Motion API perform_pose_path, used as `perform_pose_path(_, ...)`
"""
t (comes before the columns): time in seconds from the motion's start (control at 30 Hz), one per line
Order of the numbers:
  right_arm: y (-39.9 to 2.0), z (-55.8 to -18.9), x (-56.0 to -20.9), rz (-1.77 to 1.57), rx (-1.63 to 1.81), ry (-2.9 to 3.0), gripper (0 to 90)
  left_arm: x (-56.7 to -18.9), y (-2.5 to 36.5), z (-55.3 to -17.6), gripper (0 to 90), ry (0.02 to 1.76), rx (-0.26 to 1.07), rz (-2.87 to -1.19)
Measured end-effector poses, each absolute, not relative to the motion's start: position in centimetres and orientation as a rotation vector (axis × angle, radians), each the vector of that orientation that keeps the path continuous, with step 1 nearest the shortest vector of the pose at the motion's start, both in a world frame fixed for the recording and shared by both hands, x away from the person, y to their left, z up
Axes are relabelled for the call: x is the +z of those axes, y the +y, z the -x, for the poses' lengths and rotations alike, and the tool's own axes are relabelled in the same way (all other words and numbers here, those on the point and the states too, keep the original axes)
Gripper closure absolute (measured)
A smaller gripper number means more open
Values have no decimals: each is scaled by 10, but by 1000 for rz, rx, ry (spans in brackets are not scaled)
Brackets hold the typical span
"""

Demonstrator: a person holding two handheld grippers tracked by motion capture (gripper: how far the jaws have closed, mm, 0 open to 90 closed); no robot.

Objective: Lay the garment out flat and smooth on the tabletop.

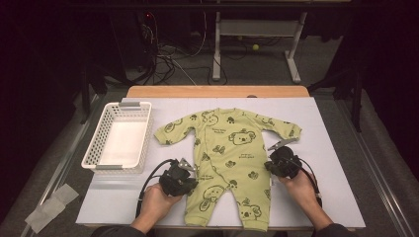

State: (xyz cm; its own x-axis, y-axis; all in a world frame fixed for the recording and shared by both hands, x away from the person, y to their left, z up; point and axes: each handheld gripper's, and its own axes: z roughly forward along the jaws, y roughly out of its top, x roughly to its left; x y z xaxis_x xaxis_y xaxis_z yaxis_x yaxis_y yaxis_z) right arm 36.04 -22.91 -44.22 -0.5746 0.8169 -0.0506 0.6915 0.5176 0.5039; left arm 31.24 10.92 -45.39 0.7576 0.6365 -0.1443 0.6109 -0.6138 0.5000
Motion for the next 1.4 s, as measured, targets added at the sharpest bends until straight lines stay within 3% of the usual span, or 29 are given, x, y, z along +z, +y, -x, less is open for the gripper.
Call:
perform_pose_path(0.17, -235, -364, -434, -1269, 632, 2438, 880, -454, 109, -311, 797, 925, 14, -2404)
perform_pose_path(0.23, -235, -366, -435, -1292, 629, 2457, 824, -453, 109, -309, 791, 933, 22, -2391)
perform_pose_path(0.33, -237, -363, -436, -1306, 645, 2460, 721, -454, 110, -306, 633, 965, -18, -2371)
perform_pose_path(0.4, -240, -356, -433, -1324, 689, 2468, 676, -454, 110, -303, 576, 980, -19, -2368)
perform_pose_path(0.6, -246, -326, -432, -1310, 695, 2507, 601, -453, 108, -291, 507, 989, 1, -2385)
perform_pose_path(0.7, -245, -315, -439, -1307, 701, 2532, 597, -453, 105, -288, 509, 979, 36, -2407)
perform_pose_path(0.77, -242, -312, -444, -1305, 697, 2548, 610, -453, 102, -286, 556, 962, 79, -2430)
perform_pose_path(0.87, -238, -307, -446, -1247, 693, 2540, 785, -453, 101, -285, 692, 943, 95, -2443)
perform_pose_path(0.9, -237, -306, -445, -1227, 684, 2545, 847, -454, 103, -287, 751, 924, 41, -2436)
perform_pose_path(1.0, -235, -301, -445, -1188, 664, 2552, 875, -453, 102, -287, 814, 909, 23, -2442)
perform_pose_path(1.27, -242, -282, -445, -1180, 695, 2558, 873, -451, 109, -279, 803, 906, -21, -2456)
perform_pose_path(1.33, -243, -279, -445, -1192, 741, 2551, 819, -449, 112, -282, 660, 936, -5, -2439)
perform_pose_path(1.4, -246, -277, -443, -1210, 803, 2527, 756, -445, 117, -288, 595, 966, 26, -2410)
